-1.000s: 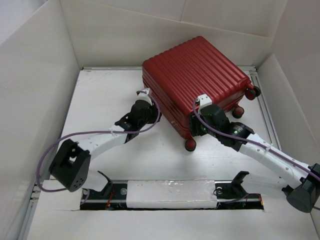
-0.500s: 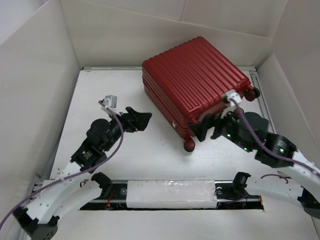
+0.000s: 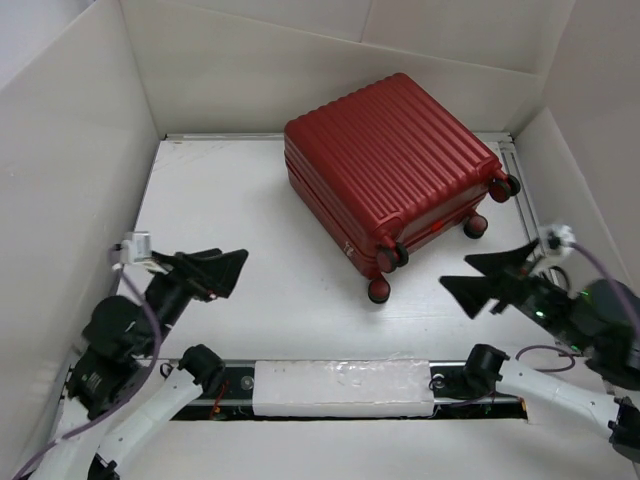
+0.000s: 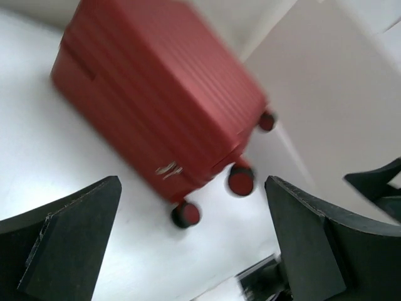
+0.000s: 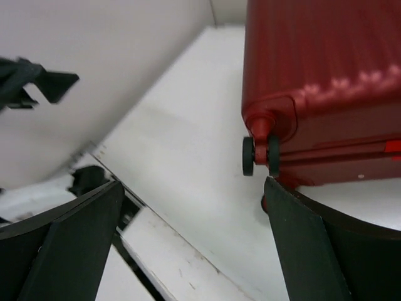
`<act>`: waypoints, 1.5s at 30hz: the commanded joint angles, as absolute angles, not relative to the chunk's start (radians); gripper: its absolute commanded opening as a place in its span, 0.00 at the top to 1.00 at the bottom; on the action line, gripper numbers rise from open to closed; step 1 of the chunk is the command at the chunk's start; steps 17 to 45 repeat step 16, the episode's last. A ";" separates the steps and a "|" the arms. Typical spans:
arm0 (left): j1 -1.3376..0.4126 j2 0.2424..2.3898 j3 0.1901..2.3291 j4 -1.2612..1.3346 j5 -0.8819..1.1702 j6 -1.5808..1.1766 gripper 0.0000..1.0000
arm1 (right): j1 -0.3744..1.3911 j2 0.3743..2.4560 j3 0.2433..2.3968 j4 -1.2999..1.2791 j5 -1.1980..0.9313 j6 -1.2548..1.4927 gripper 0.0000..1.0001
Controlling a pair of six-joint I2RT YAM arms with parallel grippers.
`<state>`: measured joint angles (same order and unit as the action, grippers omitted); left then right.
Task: Pack the luggage
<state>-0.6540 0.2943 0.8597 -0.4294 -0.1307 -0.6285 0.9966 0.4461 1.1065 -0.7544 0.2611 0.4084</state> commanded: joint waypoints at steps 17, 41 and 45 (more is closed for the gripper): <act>-0.652 0.208 0.854 -0.423 -0.112 -0.594 0.00 | 1.006 0.195 0.928 -0.669 0.684 0.592 0.00; -0.652 0.208 0.854 -0.423 -0.112 -0.594 0.00 | 1.006 0.195 0.928 -0.669 0.684 0.592 0.00; -0.652 0.208 0.854 -0.423 -0.112 -0.594 0.00 | 1.006 0.195 0.928 -0.669 0.684 0.592 0.00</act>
